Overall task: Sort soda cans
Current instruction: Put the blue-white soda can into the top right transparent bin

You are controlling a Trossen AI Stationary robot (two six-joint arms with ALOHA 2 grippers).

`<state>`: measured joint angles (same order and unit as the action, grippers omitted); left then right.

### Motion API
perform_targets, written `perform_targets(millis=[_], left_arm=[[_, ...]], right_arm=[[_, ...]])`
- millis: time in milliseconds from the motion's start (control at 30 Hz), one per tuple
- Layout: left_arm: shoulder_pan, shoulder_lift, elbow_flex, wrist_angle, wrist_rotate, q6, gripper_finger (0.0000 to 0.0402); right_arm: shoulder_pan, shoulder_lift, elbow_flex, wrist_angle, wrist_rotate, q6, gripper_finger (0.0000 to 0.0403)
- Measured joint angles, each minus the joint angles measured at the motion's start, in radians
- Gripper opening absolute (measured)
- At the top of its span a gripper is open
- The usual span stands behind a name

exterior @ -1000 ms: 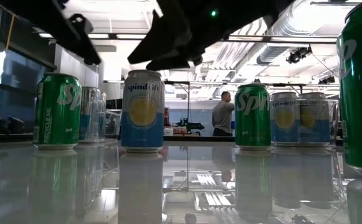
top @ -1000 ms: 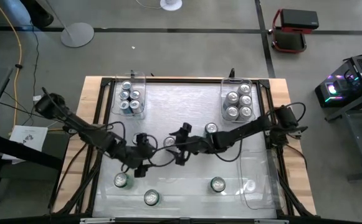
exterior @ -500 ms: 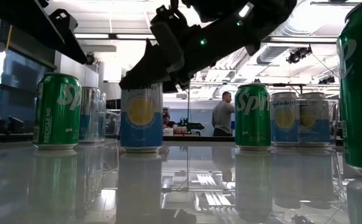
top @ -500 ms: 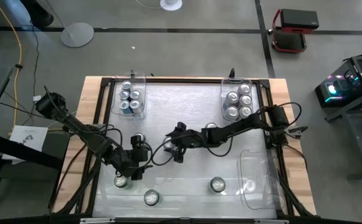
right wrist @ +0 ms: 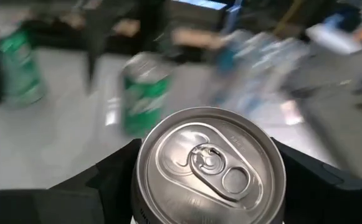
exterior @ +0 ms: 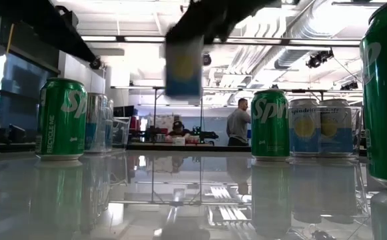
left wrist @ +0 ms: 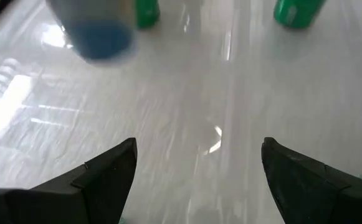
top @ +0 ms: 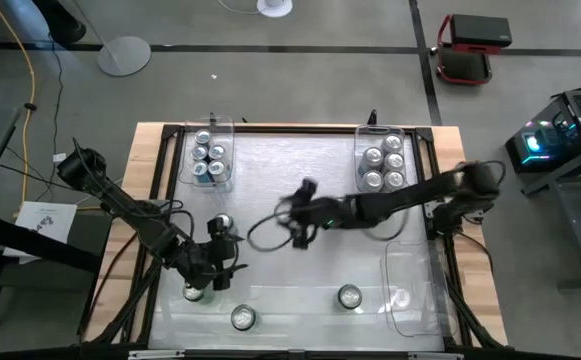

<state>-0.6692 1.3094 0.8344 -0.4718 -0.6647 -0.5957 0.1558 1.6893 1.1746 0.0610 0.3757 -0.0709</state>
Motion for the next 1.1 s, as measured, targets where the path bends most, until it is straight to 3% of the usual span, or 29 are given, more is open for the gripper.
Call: perform_targets(millis=[100,200,300,400,567,667,800,967,1100], left_arm=[[-0.011,0.001,-0.003,0.032,-0.059,-0.024,0.0319],[-0.005,0.002,-0.003,0.070,-0.048,-0.054,0.0319],[0.032,0.009,-0.003,0.075,-0.060,-0.126,0.0319],[0.087,0.024,-0.003,0.084,-0.102,-0.161,0.0319],[0.226,0.027,-0.004,0.114,-0.053,-0.028,0.0319],[0.310,0.026,-0.004,0.163,-0.024,0.089,0.0319],[0.423,0.026,-0.004,0.254,0.068,0.254,0.0319],[0.525,0.026,-0.004,0.413,0.027,0.479,0.0319],[0.582,0.026,-0.004,0.507,0.045,0.569,0.0319]], right_arm=[[-0.019,-0.146,0.001,-0.106,0.077,-0.054,0.0280],[-0.073,-0.307,0.002,-0.235,0.125,-0.127,0.0279],[-0.215,-0.451,0.002,-0.392,0.162,-0.143,0.0280],[-0.424,-0.538,-0.023,-0.456,0.043,-0.114,0.0279],[-0.747,-0.577,-0.133,-0.440,-0.243,-0.105,0.0279],[-0.886,-0.574,-0.192,-0.381,-0.339,-0.108,0.0280],[-0.993,-0.572,-0.231,-0.321,-0.463,-0.087,0.0280],[-1.047,-0.570,-0.291,-0.325,-0.510,-0.102,0.0280],[-1.063,-0.569,-0.377,-0.290,-0.507,-0.110,0.0279]])
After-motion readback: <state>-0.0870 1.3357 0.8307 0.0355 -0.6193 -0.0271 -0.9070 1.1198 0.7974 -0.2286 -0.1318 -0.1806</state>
